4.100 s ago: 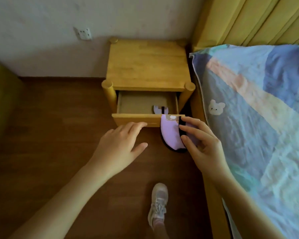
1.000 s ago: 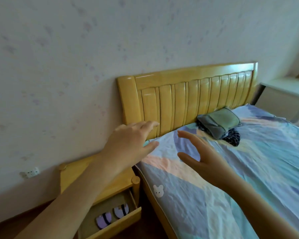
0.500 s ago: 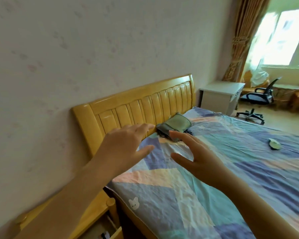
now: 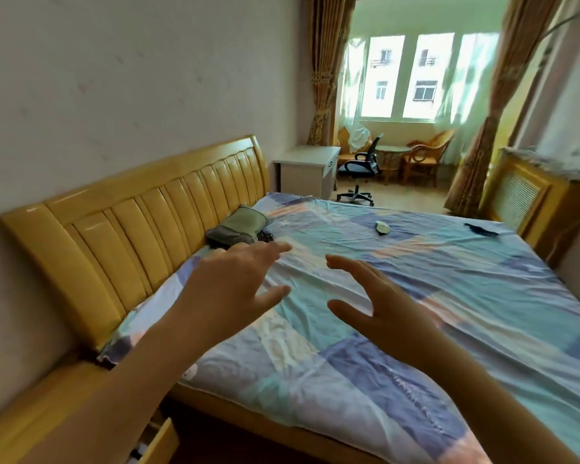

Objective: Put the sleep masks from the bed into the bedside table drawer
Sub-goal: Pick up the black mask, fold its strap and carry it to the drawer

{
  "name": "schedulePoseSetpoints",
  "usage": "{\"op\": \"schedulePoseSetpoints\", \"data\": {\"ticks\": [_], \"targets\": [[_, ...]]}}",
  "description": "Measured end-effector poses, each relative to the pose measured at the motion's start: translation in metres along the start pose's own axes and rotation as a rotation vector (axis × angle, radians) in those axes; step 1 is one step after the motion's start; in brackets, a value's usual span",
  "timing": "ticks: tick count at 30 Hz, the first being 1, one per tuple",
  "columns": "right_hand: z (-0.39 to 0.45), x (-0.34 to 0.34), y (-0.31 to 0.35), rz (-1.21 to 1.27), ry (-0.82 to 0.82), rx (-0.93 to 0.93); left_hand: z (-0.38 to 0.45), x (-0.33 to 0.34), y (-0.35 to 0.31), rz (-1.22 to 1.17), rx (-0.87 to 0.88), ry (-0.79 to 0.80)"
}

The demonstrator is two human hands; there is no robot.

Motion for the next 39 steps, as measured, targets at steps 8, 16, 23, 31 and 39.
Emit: {"op": "schedulePoseSetpoints", "data": {"ticks": [8, 16, 23, 31, 39], "targets": [[-0.116, -0.056, -0.001, -0.113, -0.1, 0.171, -0.005, 0.007, -0.093, -0.143, 0.174, 0.029], [-0.212, -0.124, -0.005, -0.161, -0.206, 0.293, 0.005, -0.009, -0.192, -0.194, 0.37, -0.011], [-0.308, -0.194, -0.024, -0.234, -0.249, 0.372, 0.011, -0.017, -0.306, -0.213, 0.475, -0.011], [-0.452, -0.293, -0.072, -0.273, -0.291, 0.547, 0.019, -0.003, -0.479, -0.293, 0.603, 0.028], [-0.541, -0.355, -0.111, -0.318, -0.349, 0.655, 0.038, 0.012, -0.597, -0.256, 0.694, 0.047]]}}
Point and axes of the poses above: each hand's wrist, its own z-axis towards the middle knuckle, its own x-axis out of the palm, y = z × x, the point moved 1 cm from there along z, towards the middle knuckle, and after that the axes turned 1 degree about y, right-handed, at the moved point
